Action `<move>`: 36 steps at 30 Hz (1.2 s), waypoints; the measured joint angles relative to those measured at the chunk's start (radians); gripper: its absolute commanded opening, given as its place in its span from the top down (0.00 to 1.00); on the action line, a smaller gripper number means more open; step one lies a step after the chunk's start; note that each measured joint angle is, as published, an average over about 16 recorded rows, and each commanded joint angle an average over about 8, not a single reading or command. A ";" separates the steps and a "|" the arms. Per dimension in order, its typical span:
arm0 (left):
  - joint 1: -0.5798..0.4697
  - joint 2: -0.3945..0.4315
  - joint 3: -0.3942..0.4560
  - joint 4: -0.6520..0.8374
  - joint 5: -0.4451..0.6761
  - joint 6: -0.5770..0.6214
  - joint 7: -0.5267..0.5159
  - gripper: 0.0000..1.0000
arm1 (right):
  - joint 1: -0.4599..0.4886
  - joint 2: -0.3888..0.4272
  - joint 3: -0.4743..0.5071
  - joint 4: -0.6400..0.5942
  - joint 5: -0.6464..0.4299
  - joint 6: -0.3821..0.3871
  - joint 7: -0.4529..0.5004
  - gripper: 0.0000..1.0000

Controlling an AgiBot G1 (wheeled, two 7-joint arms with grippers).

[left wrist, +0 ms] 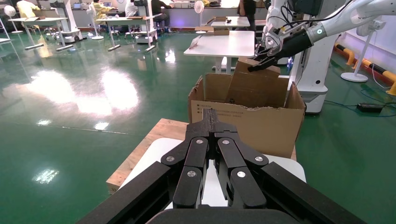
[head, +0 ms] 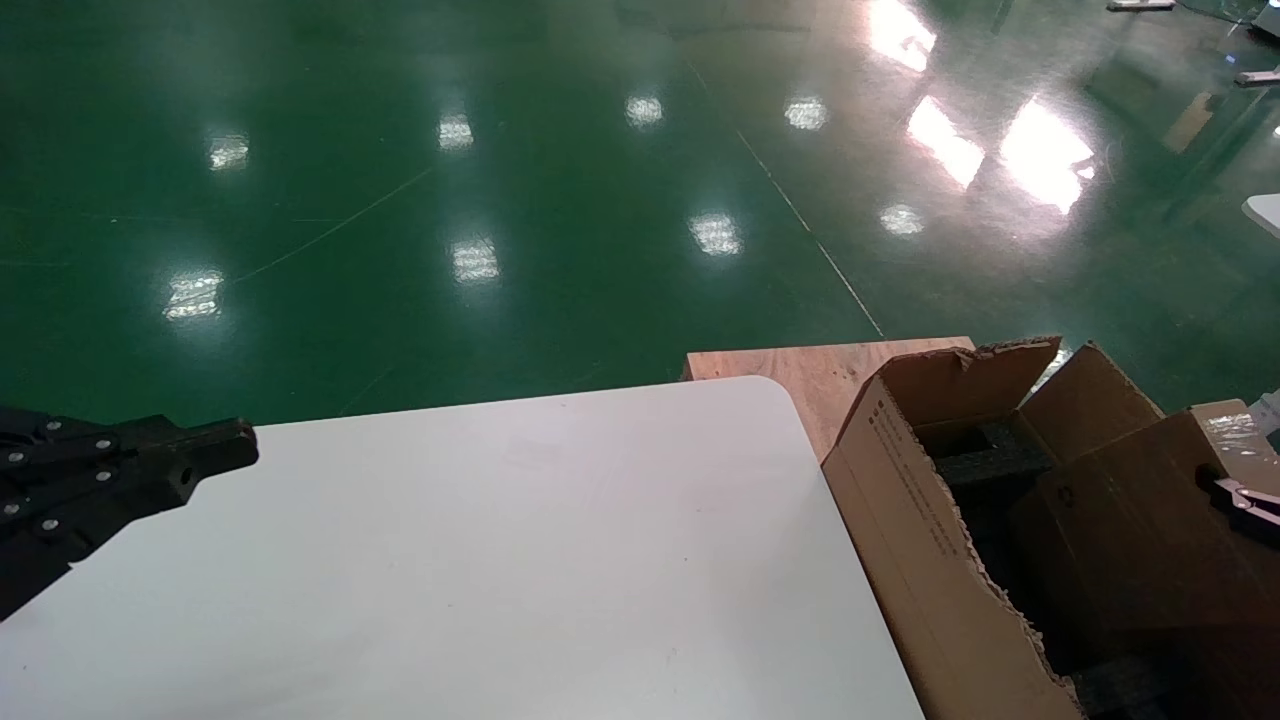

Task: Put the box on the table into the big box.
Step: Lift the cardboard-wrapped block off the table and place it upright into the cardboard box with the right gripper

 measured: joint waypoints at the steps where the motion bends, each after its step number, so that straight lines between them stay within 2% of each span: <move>1: 0.000 0.000 0.000 0.000 0.000 0.000 0.000 1.00 | 0.011 -0.003 -0.012 -0.013 0.004 -0.007 -0.007 1.00; 5: 0.000 0.000 0.000 0.000 0.000 0.000 0.000 1.00 | 0.055 -0.010 -0.056 -0.061 0.017 -0.031 -0.034 1.00; 10: 0.000 0.000 0.000 0.000 0.000 0.000 0.000 0.80 | 0.107 -0.015 -0.106 -0.117 0.028 -0.057 -0.065 1.00; 14: 0.000 0.000 0.000 0.000 0.000 0.000 0.000 0.36 | 0.147 -0.017 -0.144 -0.157 0.033 -0.075 -0.085 1.00; 18: 0.000 0.000 0.000 0.000 0.000 0.000 0.000 0.03 | 0.189 -0.017 -0.183 -0.189 0.036 -0.089 -0.102 1.00; 19: 0.000 0.000 0.000 0.000 0.000 0.000 0.000 0.00 | 0.199 -0.017 -0.192 -0.197 0.036 -0.092 -0.105 1.00; 24: 0.000 0.000 0.000 0.000 0.000 0.000 0.000 0.00 | 0.246 -0.018 -0.238 -0.229 0.039 -0.100 -0.119 0.99; 28: 0.000 0.000 0.000 0.000 0.000 0.000 0.000 0.00 | 0.272 -0.022 -0.268 -0.252 0.042 -0.099 -0.128 0.77; 32: 0.000 0.000 0.000 0.000 0.000 0.000 0.000 0.00 | 0.285 -0.028 -0.287 -0.276 0.048 -0.099 -0.136 0.30; 36: 0.000 0.000 0.000 0.000 0.000 0.000 0.000 0.00 | 0.287 -0.035 -0.298 -0.298 0.055 -0.098 -0.144 0.01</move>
